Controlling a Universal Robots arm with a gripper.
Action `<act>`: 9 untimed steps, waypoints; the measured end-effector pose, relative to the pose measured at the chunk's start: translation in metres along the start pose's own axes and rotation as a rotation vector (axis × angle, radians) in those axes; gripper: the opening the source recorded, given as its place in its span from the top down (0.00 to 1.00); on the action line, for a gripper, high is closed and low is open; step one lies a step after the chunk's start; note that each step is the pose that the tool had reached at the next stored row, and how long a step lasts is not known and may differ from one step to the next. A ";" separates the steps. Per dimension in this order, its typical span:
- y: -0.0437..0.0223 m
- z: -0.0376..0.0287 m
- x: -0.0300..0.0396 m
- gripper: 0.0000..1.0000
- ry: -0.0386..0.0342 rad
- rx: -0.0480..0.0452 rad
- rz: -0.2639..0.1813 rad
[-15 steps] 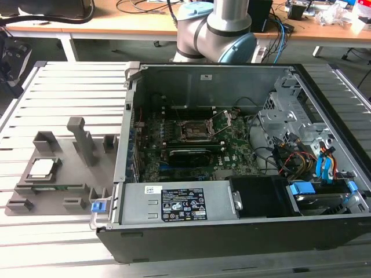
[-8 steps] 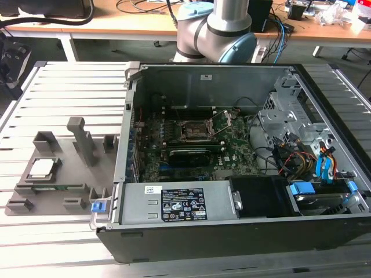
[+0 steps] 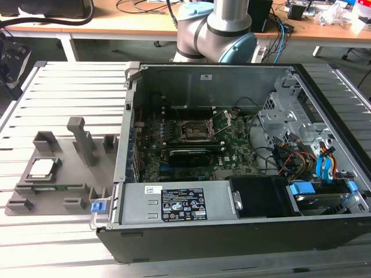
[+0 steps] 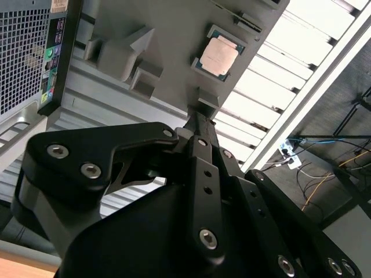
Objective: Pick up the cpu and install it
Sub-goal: 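Pick up the cpu and move it towards the insertion slot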
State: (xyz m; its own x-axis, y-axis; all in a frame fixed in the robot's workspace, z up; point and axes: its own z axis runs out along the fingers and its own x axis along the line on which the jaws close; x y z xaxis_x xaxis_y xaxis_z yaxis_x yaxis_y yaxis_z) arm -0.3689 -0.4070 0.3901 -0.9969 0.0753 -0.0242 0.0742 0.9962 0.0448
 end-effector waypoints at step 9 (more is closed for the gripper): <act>-0.0003 0.0000 0.0000 0.46 -0.0001 0.0000 0.000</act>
State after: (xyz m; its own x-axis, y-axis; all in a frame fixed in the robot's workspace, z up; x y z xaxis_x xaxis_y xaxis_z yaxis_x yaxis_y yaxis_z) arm -0.3689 -0.4073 0.3901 -0.9969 0.0753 -0.0243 0.0741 0.9962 0.0448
